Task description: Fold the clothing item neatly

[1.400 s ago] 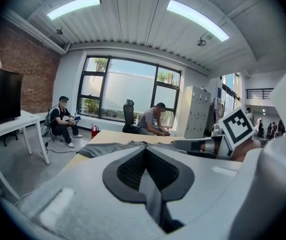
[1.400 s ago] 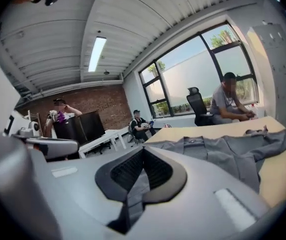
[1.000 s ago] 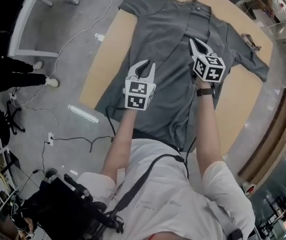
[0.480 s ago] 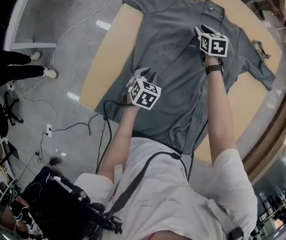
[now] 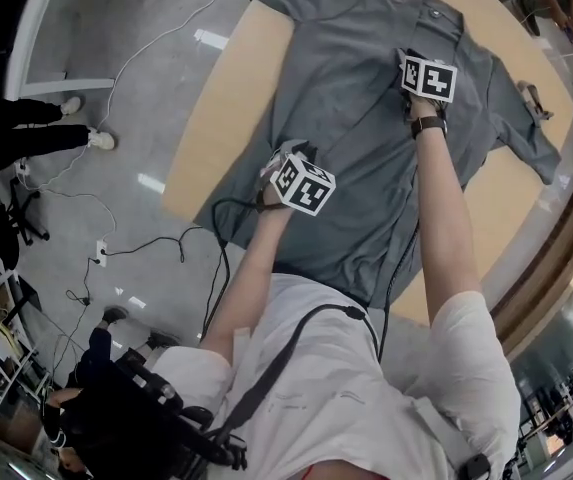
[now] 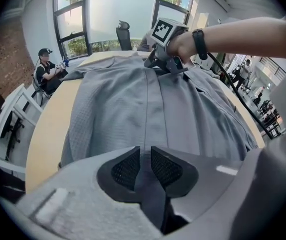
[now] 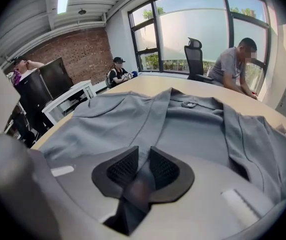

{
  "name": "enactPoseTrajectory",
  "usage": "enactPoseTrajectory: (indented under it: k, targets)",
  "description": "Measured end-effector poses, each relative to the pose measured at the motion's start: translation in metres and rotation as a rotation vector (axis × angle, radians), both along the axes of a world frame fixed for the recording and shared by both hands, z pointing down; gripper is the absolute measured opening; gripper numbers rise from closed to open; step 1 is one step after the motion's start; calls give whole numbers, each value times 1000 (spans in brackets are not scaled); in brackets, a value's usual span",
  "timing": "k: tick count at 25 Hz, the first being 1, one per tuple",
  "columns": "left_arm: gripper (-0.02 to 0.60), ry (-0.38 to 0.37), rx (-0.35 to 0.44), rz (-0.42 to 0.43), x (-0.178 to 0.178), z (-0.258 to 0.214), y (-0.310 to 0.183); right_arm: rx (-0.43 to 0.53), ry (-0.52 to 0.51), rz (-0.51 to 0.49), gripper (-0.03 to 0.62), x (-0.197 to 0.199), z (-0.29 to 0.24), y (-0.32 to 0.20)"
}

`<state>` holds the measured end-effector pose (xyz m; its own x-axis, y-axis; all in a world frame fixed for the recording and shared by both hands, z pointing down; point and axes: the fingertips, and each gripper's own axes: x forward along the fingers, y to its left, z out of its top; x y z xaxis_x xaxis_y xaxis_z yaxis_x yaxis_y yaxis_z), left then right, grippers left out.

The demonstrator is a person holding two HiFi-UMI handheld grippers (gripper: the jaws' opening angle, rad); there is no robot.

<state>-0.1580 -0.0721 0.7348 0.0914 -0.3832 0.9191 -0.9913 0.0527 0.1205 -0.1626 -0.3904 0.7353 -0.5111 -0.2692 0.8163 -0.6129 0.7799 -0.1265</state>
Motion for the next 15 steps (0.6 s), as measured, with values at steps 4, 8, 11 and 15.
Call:
enactPoseTrajectory:
  k: [4, 8, 11, 15]
  targets:
    - [11, -8, 5, -35, -6, 2, 3, 22, -11, -9, 11, -2, -1, 2]
    - [4, 13, 19, -51, -5, -4, 5, 30, -47, -4, 11, -3, -9, 1]
    - [3, 84, 55, -72, 0, -24, 1, 50, -118, -9, 9, -5, -31, -3]
    - [3, 250, 115, -108, 17, -62, -5, 67, -202, -22, 11, -3, -65, -5]
